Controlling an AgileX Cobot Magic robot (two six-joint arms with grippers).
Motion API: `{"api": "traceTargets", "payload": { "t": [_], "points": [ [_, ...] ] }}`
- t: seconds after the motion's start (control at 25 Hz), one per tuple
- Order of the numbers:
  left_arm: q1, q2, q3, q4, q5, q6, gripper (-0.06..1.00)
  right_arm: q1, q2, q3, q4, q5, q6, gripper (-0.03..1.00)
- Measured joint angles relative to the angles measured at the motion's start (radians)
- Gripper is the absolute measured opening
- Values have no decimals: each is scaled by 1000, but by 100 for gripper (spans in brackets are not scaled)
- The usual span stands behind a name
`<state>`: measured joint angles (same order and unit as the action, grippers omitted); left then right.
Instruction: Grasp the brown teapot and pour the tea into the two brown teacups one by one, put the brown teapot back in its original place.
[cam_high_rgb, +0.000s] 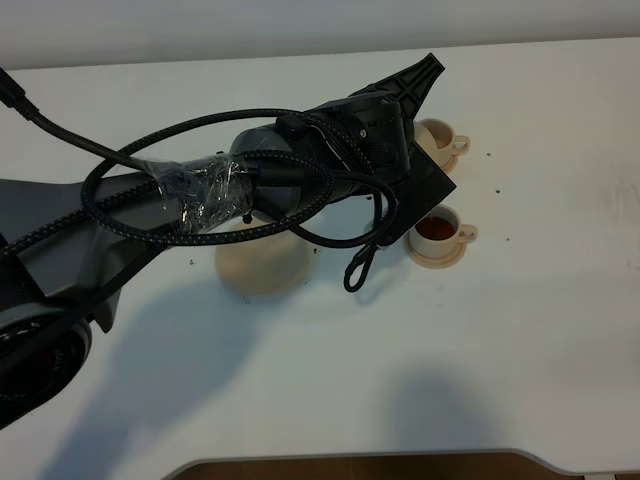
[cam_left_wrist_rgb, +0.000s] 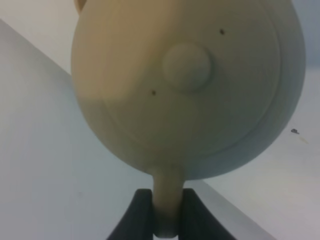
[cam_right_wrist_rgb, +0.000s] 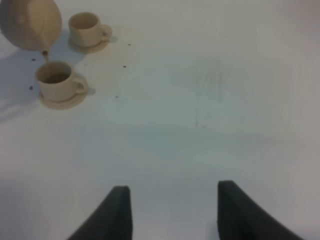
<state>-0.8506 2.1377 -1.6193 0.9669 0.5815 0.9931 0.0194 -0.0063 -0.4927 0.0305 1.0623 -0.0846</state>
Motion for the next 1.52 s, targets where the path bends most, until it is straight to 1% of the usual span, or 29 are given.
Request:
{"api": "traceTargets", "payload": {
  "t": [0.52,0.8,1.0,1.28,1.52],
  "points": [
    [0,0,0,0,-1,22,11,0,0,0,0,0,0,42],
    [0,0,0,4,-28,29,11,0,0,0,0,0,0,42],
    [0,0,0,26,-29,30,11,0,0,0,0,0,0,42],
    [0,0,0,32,-32,56,11,0,0,0,0,0,0,42],
    [0,0,0,35,-35,58,11,0,0,0,0,0,0,42]
  ]
}}
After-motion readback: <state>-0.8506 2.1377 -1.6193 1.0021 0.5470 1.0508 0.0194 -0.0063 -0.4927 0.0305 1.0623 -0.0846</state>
